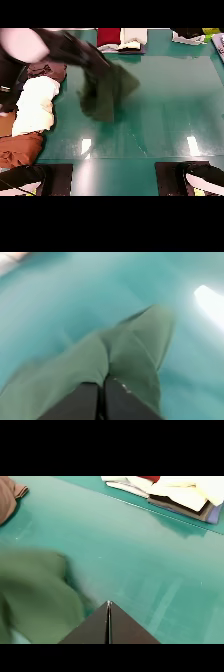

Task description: Fold the shirts.

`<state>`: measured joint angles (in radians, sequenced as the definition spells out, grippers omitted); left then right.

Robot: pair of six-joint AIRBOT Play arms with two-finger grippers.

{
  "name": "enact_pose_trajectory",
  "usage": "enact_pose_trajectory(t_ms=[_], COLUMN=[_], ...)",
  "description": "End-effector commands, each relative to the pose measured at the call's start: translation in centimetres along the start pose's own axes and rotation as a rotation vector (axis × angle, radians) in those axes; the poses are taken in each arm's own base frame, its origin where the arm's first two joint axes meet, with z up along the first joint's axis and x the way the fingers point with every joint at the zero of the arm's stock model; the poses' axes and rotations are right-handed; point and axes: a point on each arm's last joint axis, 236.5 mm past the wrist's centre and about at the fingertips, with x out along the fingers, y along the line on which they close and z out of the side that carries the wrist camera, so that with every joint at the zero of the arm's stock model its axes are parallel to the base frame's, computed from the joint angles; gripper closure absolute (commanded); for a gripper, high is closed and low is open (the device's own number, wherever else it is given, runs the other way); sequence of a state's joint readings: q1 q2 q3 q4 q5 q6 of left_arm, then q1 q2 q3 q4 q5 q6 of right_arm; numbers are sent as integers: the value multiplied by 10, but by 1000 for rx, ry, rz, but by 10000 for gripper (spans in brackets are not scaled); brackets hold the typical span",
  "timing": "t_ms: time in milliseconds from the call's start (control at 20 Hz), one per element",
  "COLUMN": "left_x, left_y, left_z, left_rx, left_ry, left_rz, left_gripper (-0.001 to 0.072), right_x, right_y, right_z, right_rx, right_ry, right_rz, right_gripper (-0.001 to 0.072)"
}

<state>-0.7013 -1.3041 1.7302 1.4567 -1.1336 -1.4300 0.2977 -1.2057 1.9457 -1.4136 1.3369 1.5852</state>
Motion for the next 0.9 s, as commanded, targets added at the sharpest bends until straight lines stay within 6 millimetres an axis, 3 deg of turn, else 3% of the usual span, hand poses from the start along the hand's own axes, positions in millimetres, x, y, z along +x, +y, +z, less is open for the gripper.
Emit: enact_pose_trajectory(t_ms=[0, 50, 100, 150, 300, 350, 450, 550, 700, 850], left_x=[63, 70, 71, 67, 51, 48, 52, 77, 126, 158], left_y=[-57, -54, -41, -18, 88, 121, 169, 183, 184, 180], left_z=[-51, -57, -58, -55, -68, -79, -110, -141, -186, -226], left_rx=[80, 81, 78, 57, -139, -212, -327, -439, -503, -539], left_ry=[168, 190, 195, 189, 199, 213, 268, 333, 443, 544], left_rz=[-103, -96, -66, -23, 148, 198, 238, 187, 137, 105], left_gripper=[143, 92, 88, 88, 88, 89, 88, 88, 88, 88], right_x=[-2, -3, -3, -3, -4, -3, 2, 14, 37, 58], right_y=[-5, -8, -13, -15, -15, -15, -16, -19, -24, -28], right_z=[-1, -4, -8, -12, -18, -21, -27, -42, -73, -100], right_rx=[10, 11, 16, 16, 17, 17, 20, 26, 40, 69], right_ry=[6, 19, 37, 53, 79, 89, 108, 157, 246, 313], right_rz=[-23, -34, -55, -64, -65, -65, -66, -69, -74, -80], right_gripper=[693, 694, 693, 693, 693, 693, 693, 693, 693, 693])
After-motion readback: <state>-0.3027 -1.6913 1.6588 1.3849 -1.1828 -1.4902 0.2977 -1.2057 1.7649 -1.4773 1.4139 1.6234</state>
